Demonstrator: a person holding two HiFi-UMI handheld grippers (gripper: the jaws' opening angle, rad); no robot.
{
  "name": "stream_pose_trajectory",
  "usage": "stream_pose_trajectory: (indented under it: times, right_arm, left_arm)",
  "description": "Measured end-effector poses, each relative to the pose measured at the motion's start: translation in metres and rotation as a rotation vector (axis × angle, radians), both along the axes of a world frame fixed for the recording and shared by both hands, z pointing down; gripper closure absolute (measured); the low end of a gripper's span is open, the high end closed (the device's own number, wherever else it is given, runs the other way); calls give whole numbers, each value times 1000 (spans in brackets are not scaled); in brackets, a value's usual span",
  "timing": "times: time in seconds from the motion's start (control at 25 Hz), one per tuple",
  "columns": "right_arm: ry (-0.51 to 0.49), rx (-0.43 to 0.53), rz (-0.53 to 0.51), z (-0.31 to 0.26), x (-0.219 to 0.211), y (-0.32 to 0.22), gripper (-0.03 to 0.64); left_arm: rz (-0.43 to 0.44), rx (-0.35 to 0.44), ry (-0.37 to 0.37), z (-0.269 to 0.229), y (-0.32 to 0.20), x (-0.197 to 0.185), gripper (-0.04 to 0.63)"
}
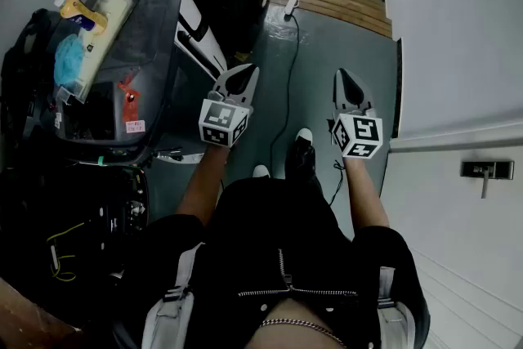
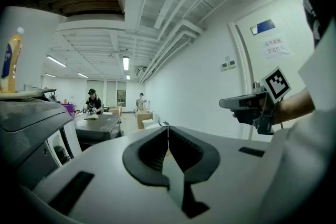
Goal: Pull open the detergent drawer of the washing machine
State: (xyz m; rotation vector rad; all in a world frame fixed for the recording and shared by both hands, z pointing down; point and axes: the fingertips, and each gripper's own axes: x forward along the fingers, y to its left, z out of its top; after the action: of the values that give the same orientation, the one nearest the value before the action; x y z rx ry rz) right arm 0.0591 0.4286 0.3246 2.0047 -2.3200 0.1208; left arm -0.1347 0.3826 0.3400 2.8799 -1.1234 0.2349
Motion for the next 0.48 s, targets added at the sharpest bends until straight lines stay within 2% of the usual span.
stream_pose_trajectory:
  times: [0.48]
  right_arm:
    - [3,-18,19,7,1,-21,611]
  left_arm:
    - [16,-29,-1,13,-15,5,574]
